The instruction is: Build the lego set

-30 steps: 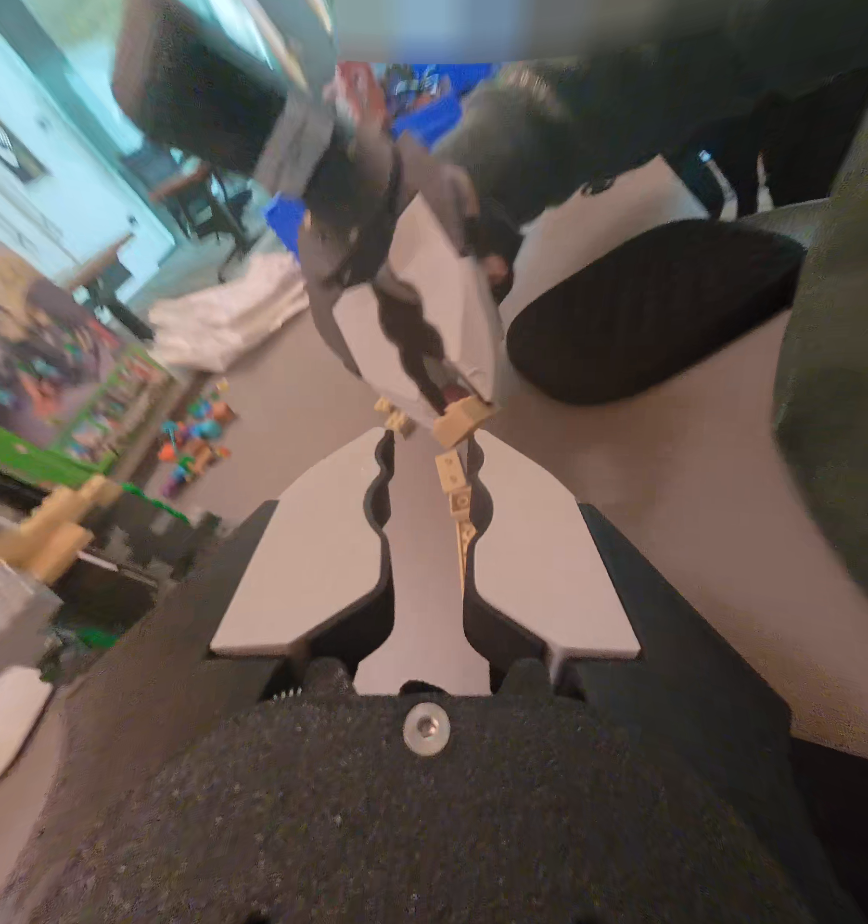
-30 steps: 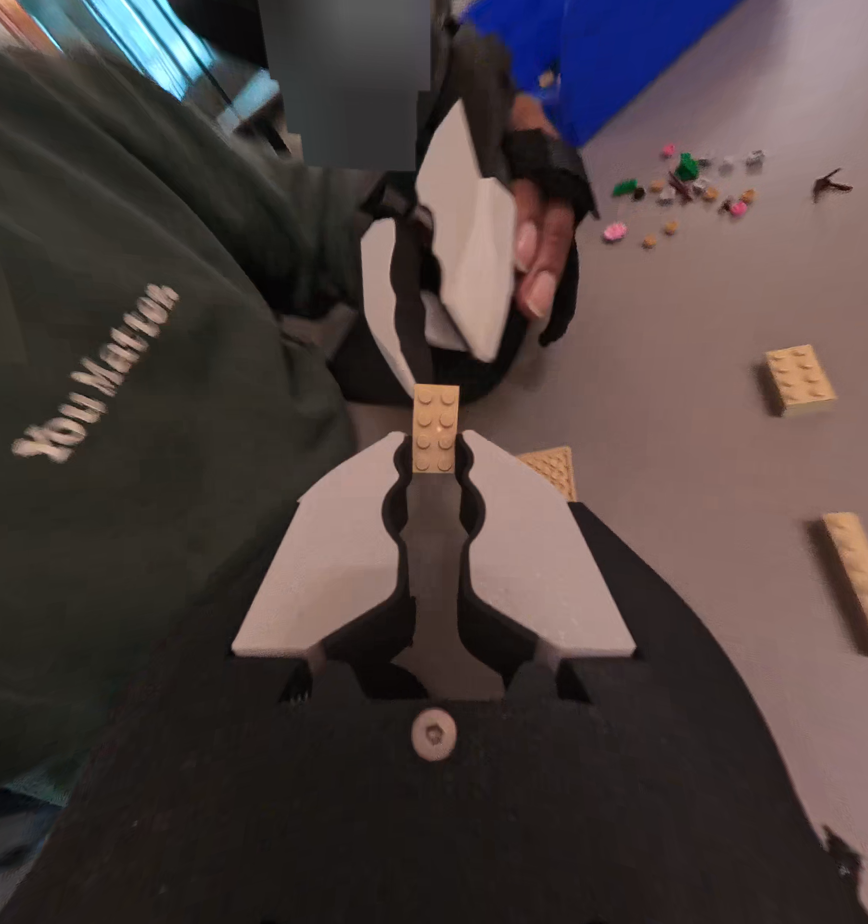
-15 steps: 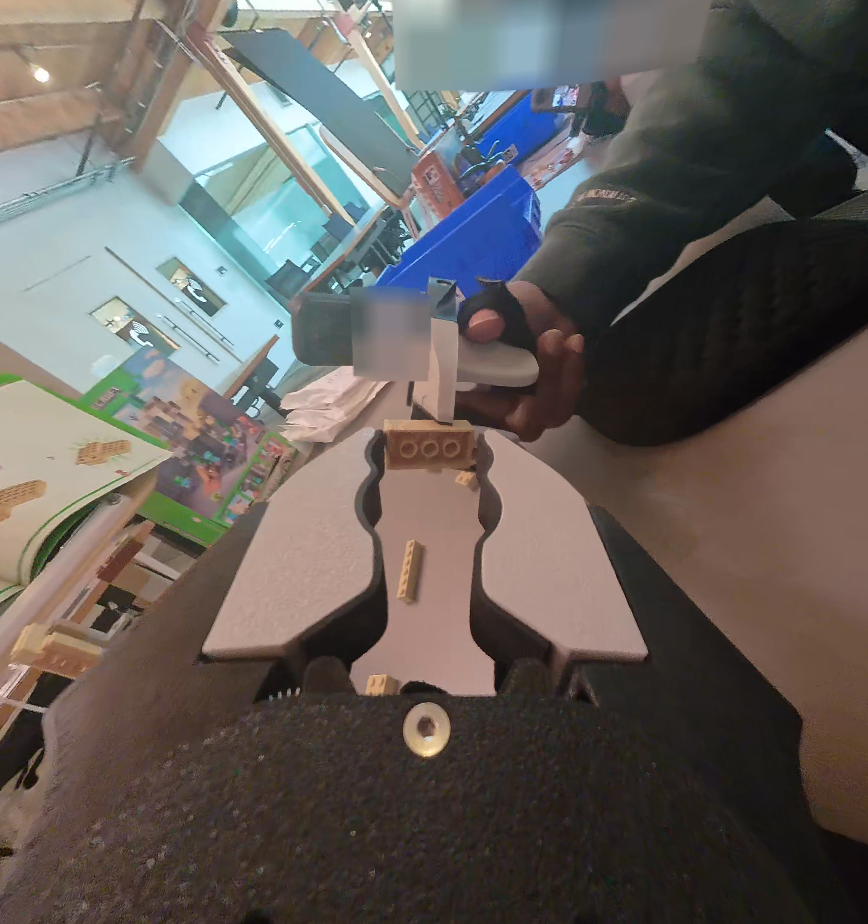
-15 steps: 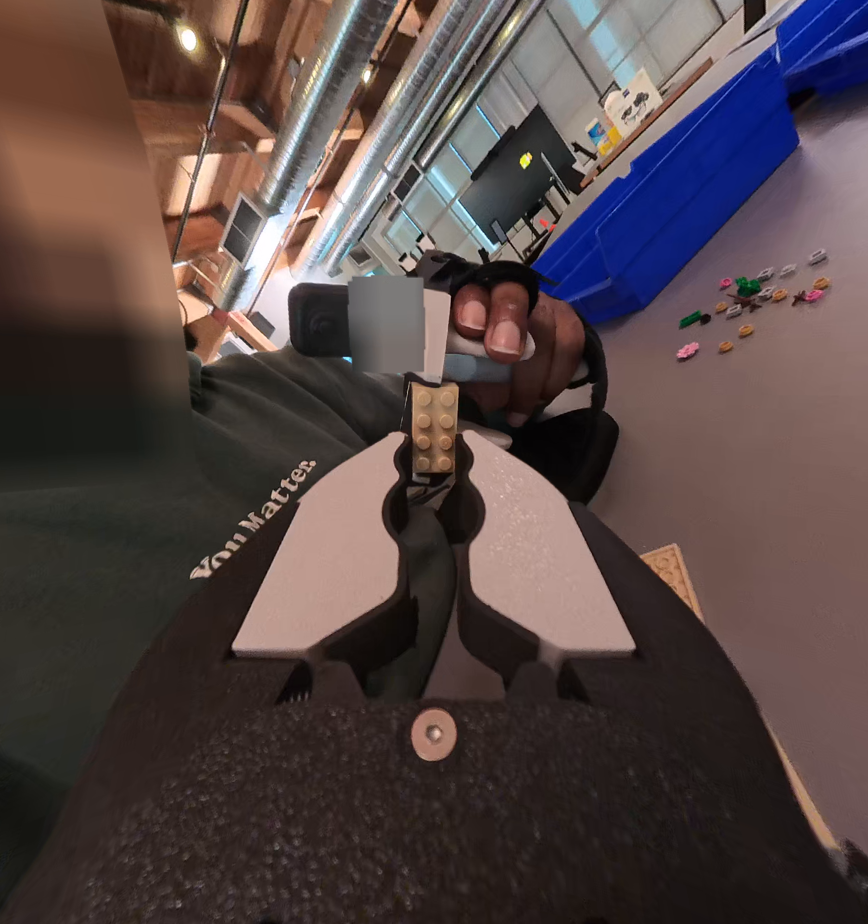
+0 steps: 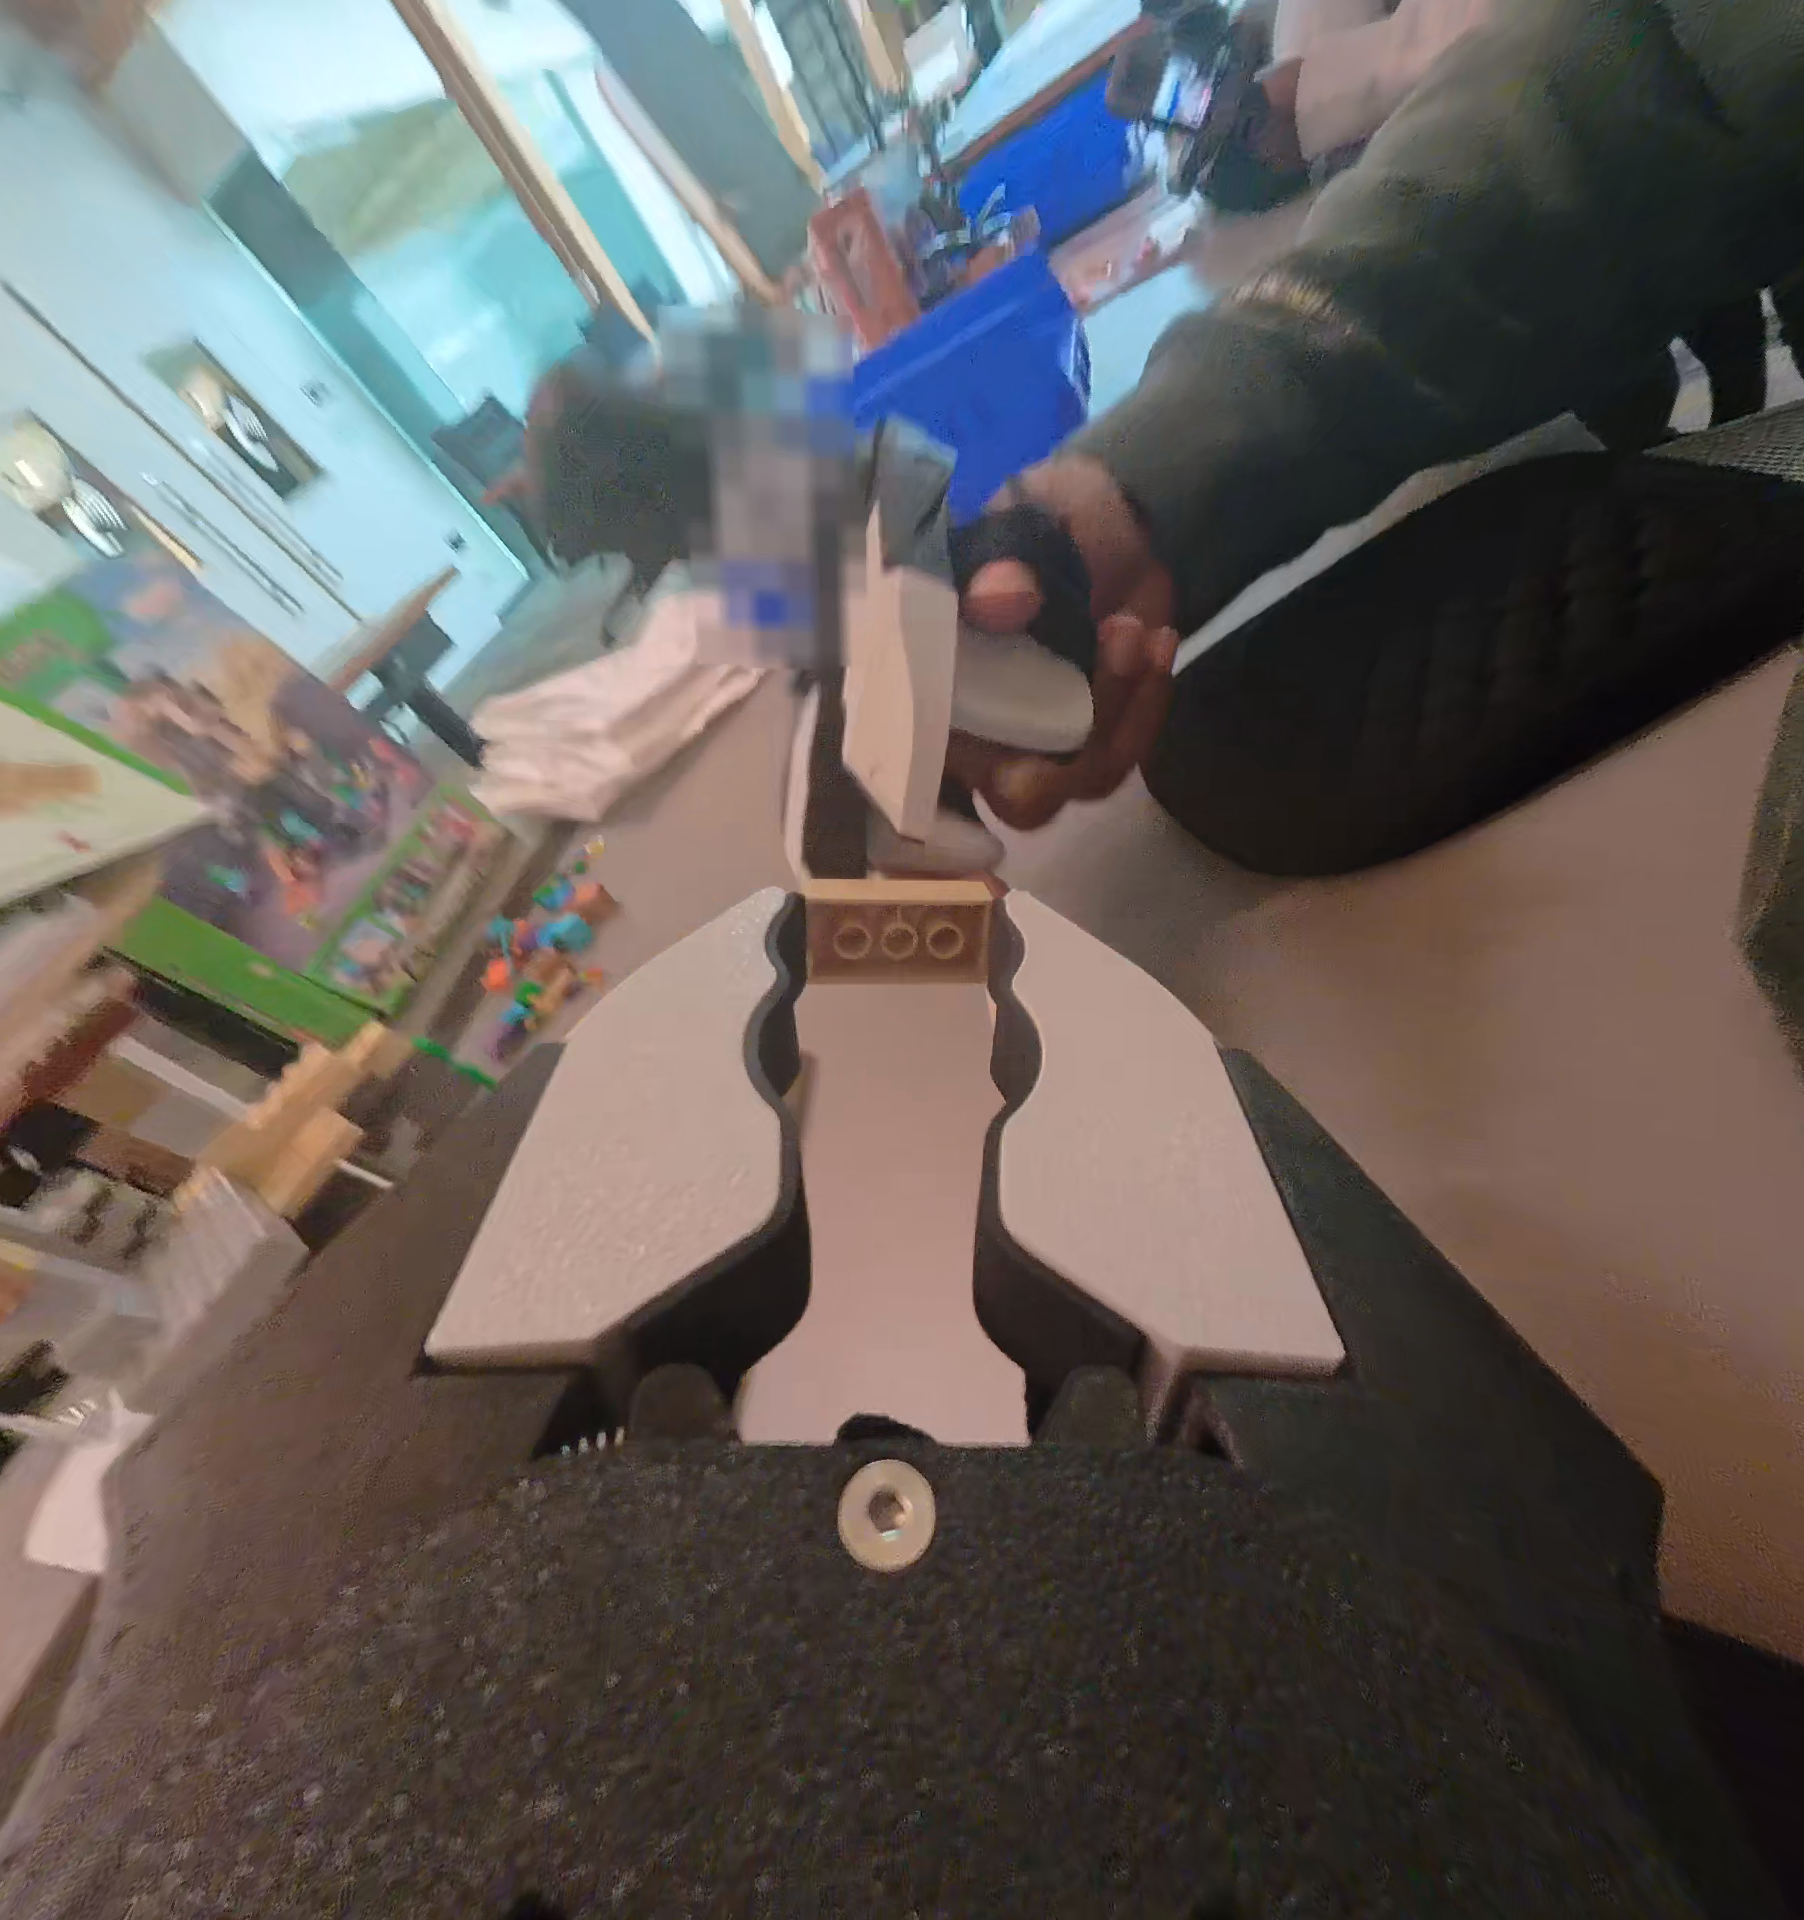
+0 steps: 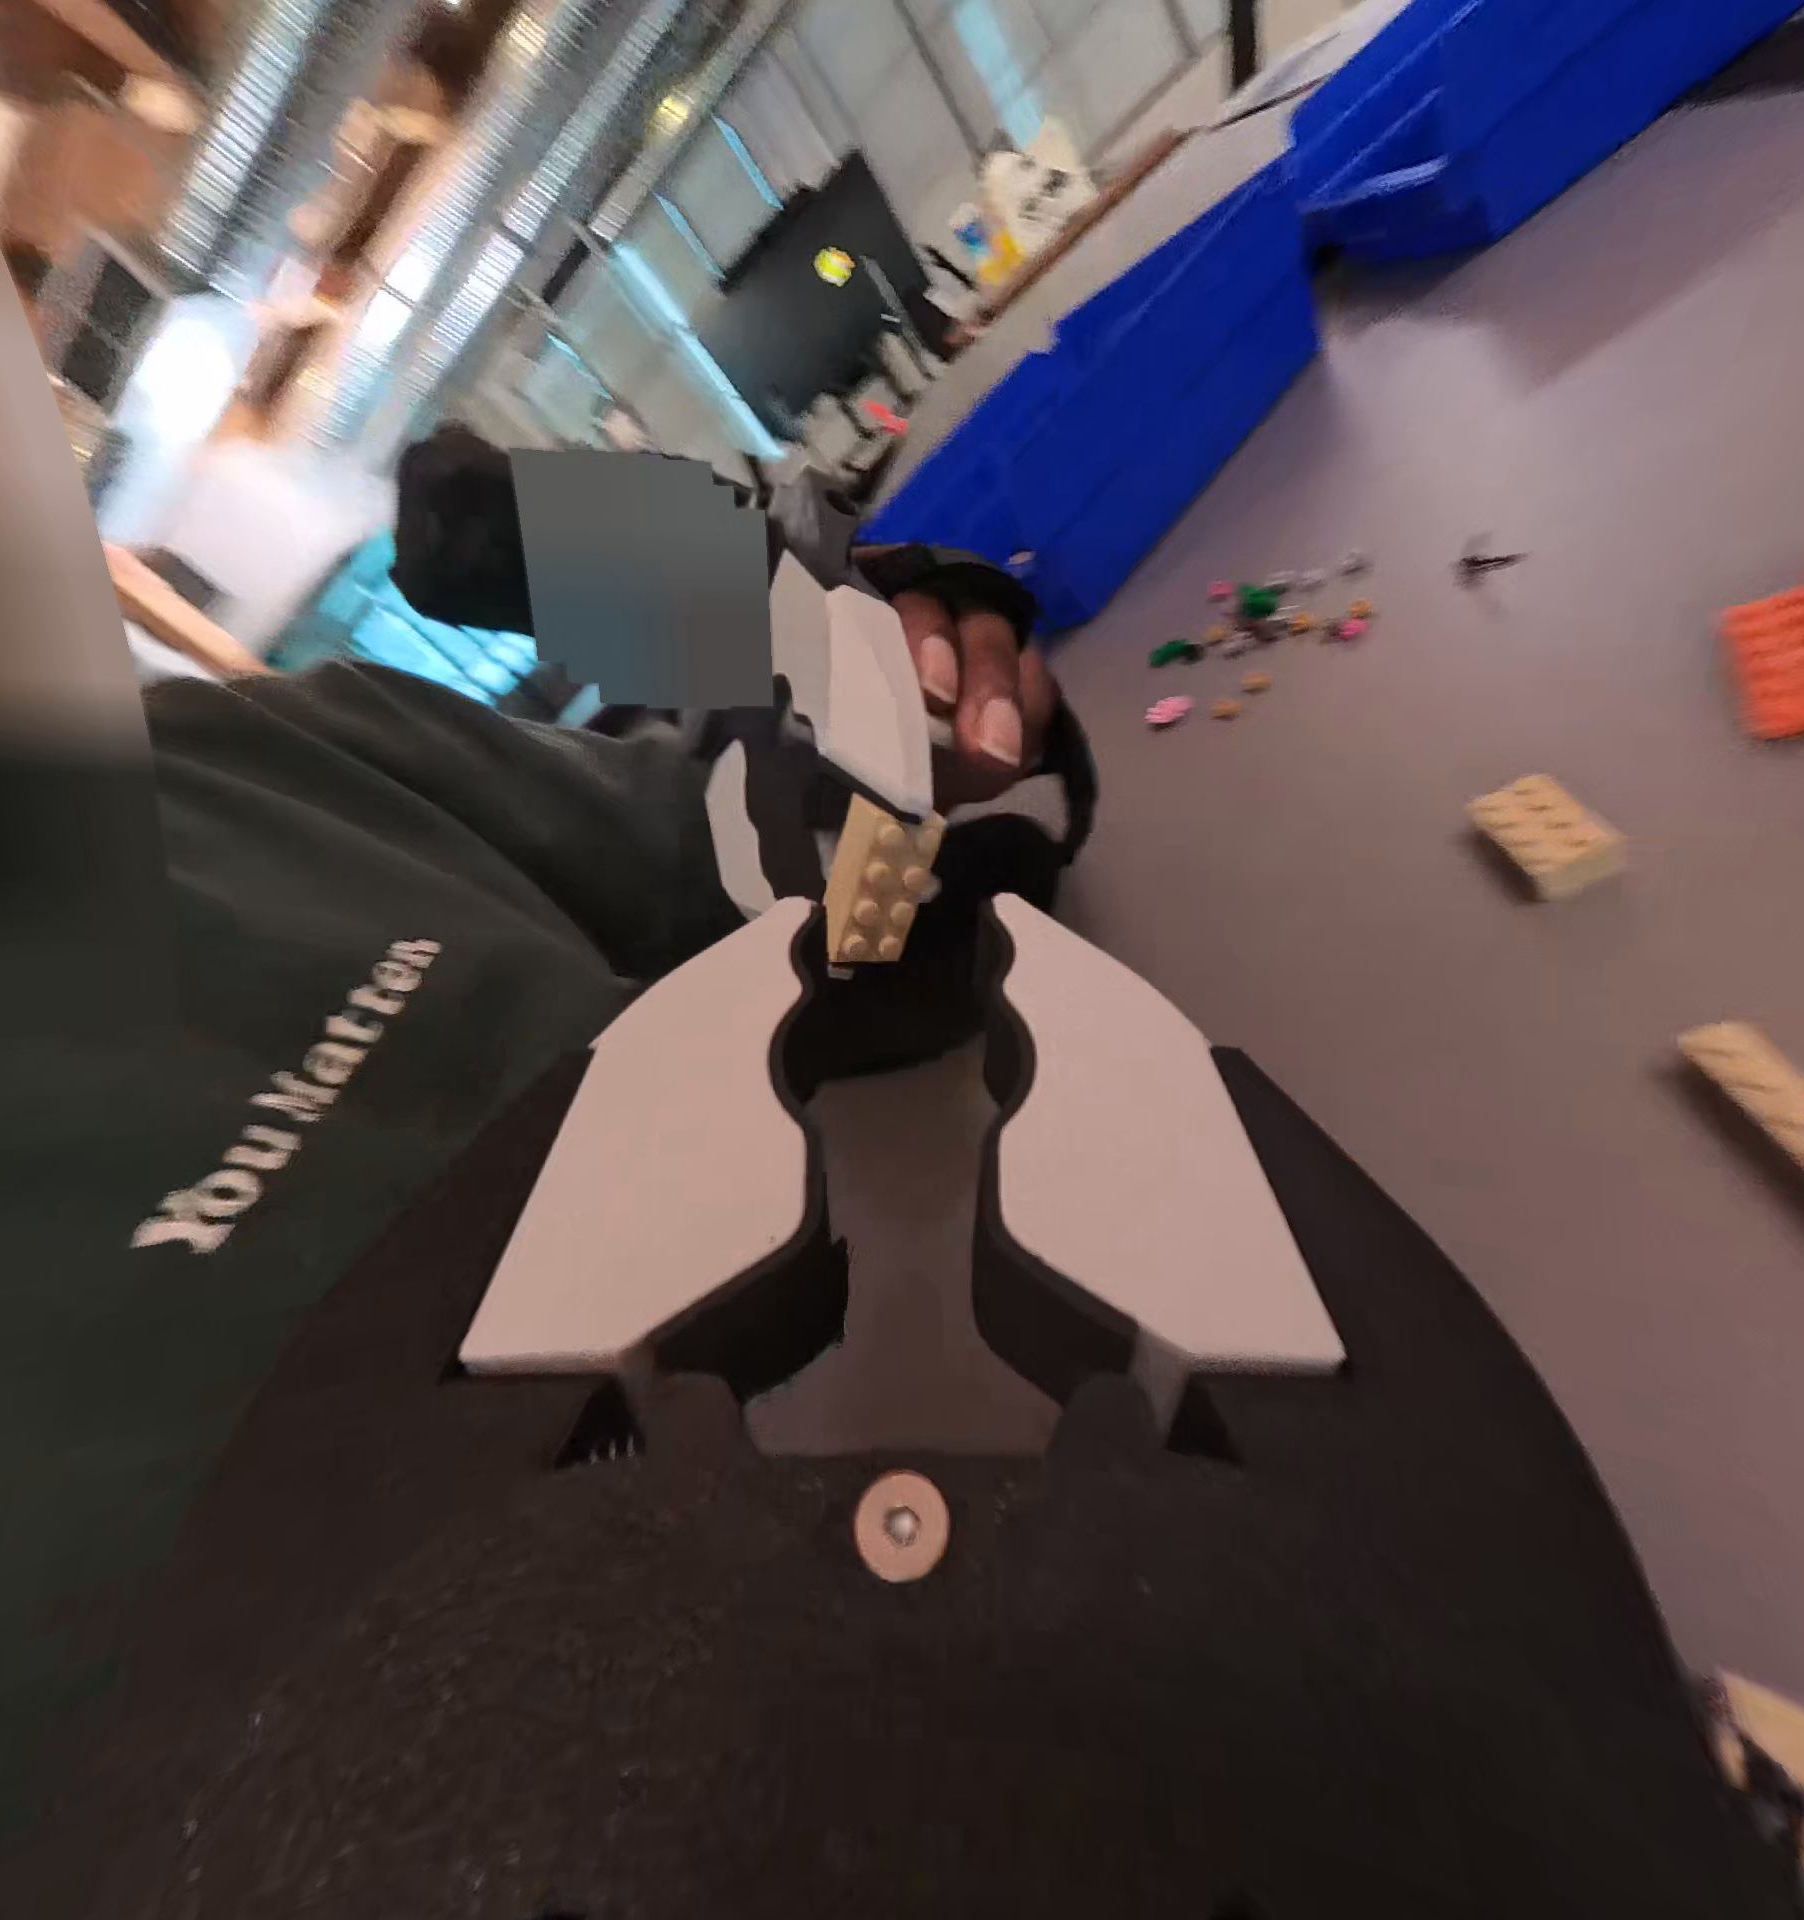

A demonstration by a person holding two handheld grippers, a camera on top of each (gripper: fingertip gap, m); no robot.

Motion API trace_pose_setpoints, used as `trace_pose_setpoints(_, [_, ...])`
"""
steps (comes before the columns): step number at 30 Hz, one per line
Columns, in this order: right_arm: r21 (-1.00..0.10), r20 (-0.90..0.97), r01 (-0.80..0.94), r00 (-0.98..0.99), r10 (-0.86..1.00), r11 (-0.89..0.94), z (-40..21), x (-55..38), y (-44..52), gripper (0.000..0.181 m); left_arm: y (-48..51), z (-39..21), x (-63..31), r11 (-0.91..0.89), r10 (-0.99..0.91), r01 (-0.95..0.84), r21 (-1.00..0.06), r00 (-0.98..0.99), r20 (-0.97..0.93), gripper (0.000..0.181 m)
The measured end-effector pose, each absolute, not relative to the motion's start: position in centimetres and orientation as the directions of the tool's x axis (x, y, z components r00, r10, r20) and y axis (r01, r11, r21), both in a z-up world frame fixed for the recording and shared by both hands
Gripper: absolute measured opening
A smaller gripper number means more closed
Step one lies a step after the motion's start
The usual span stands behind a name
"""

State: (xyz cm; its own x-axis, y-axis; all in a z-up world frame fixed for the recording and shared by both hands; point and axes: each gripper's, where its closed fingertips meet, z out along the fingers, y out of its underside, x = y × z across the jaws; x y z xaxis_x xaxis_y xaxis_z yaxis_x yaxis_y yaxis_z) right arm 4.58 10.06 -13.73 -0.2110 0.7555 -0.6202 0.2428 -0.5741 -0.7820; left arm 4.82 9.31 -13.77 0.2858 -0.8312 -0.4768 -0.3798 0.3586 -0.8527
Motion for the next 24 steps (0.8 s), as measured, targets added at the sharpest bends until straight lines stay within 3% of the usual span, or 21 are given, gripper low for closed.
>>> trace_pose_setpoints(4, [-0.877, -0.381, 0.325, -0.02, 0.925, -0.354, -14.7, 5.4, 11.4, 0.029, 10.0, -16.0, 4.6, 0.193, -0.901, -0.433, -0.881, 0.276, -0.333, 0.033])
trace_pose_setpoints(6, [-0.846, -0.338, 0.407, 0.092, 0.937, -0.345, -16.2, 5.5, 11.9, 0.031, 10.3, -17.0, 4.5, 0.145, -0.913, -0.461, -0.876, 0.28, -0.298, 0.033])
trace_pose_setpoints(14, [-0.687, -0.576, 0.406, 0.201, 0.793, -0.602, -19.1, 3.8, 10.7, 0.031, 10.3, -19.2, 5.0, 0.129, -0.91, -0.557, -0.821, 0.261, -0.321, 0.033])
trace_pose_setpoints(17, [-0.647, -0.628, 0.403, 0.198, 0.752, -0.647, -19.5, 3.2, 10.4, 0.015, 10.5, -19.7, 4.8, 0.136, -0.904, -0.586, -0.798, 0.256, -0.342, 0.033])
trace_pose_setpoints(24, [-0.599, -0.73, 0.357, 0.123, 0.672, -0.716, -18.5, 3.3, 10.3, 0.013, 10.4, -18.9, 4.9, 0.163, -0.901, -0.54, -0.825, 0.259, -0.348, 0.033])
